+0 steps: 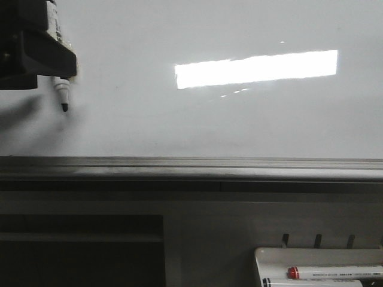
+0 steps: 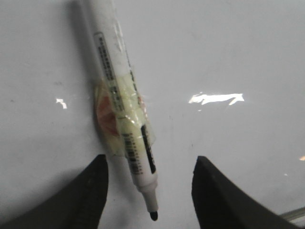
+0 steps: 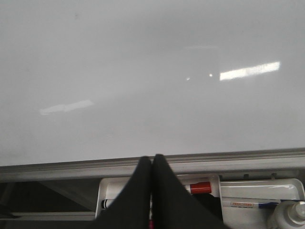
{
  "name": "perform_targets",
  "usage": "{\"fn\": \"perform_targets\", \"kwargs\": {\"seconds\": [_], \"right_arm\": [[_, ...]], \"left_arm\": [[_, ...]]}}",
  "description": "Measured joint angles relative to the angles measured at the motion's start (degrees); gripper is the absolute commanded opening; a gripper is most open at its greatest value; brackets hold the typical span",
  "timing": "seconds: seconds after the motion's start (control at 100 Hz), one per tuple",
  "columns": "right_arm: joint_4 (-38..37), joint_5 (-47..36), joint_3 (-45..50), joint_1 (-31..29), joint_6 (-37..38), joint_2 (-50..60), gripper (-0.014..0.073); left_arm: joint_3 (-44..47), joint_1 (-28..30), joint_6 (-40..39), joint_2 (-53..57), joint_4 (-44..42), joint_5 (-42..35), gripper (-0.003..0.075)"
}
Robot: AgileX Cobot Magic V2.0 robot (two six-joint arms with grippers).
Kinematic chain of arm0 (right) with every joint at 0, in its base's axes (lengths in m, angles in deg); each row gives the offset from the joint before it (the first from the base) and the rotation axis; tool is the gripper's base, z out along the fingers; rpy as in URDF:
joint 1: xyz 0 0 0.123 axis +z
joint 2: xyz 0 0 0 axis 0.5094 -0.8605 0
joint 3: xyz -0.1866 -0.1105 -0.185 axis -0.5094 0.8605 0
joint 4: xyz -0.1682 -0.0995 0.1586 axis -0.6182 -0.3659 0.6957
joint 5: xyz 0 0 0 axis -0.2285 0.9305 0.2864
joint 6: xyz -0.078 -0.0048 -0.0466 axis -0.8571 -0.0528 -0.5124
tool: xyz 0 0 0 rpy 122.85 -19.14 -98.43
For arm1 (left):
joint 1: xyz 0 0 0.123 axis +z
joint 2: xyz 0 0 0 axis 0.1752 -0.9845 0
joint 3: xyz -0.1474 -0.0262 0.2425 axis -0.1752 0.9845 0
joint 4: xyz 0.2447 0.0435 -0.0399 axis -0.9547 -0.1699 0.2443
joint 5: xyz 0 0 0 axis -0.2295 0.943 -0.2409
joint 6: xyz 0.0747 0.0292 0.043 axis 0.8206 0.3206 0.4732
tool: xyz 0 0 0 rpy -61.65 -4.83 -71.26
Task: Write number 2 on whiteboard
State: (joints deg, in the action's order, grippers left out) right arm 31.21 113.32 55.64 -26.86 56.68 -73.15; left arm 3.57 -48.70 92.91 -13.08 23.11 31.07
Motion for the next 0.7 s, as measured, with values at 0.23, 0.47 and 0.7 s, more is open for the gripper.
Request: {"fn": "perform_targets", "kwargs": {"seconds": [0.23, 0.47, 0.7], "right_arm": [[0.0, -0.1, 0.0, 0.5, 0.0, 0.0, -0.0071], [0.1, -0.1, 0.0, 0.6, 0.0, 0.0, -0.0071], [3.5, -0.1, 0.0, 9.0, -8.3, -1.3, -0.0066]], "left_arm": [[-2.8, 0.0, 0.0, -4.7, 3.9, -0.7, 0.026], [-3.5, -0.1, 0.0, -7.4, 5.0, -1.3, -0.002], [-3.5, -0.1, 0.0, -4.4, -6.3, 5.1, -0.002]]}}
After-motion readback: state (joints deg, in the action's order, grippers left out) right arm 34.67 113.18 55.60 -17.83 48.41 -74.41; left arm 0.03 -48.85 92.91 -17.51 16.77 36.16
